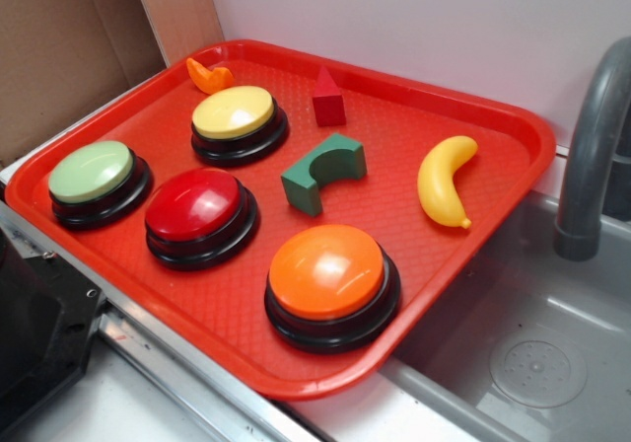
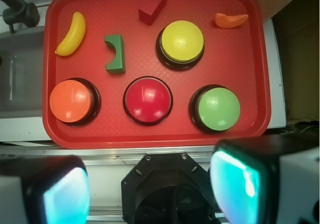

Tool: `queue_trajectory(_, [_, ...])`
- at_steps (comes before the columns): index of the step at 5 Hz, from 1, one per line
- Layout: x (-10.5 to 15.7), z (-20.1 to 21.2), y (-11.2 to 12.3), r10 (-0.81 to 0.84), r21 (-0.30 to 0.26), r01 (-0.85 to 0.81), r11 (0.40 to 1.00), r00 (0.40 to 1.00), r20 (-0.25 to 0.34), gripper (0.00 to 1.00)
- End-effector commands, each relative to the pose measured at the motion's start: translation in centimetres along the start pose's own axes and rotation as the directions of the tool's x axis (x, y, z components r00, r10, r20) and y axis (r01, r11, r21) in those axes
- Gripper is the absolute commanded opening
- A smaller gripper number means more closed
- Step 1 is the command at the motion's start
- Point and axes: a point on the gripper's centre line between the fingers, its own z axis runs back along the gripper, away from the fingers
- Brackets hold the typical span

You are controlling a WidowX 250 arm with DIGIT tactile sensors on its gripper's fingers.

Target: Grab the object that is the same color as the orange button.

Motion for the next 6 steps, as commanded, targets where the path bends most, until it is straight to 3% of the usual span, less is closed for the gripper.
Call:
queue_trajectory(1, [0.0,0.0,0.0,0.000,0.000,0.000,1.000,1.000,0.000,1.00])
queue_trajectory(2, [3.8,-1.1,1.5,0.149,-0.091,-0.139,0.986,0.982,0.118,1.00])
queue_trajectory(3, [6.5,-2.3,2.5,0.261,-0.126,-0.247,0.961,0.959,0.107,1.00])
queue_trajectory(4, [10.5,-4.7,4.2,0.486,-0.101,-0.476,0.873,0.866,0.119,1.00])
queue_trajectory(6, [14.6,-8.6,8.1,0.788,-0.004,-0.805,0.593,0.579,0.208,1.00])
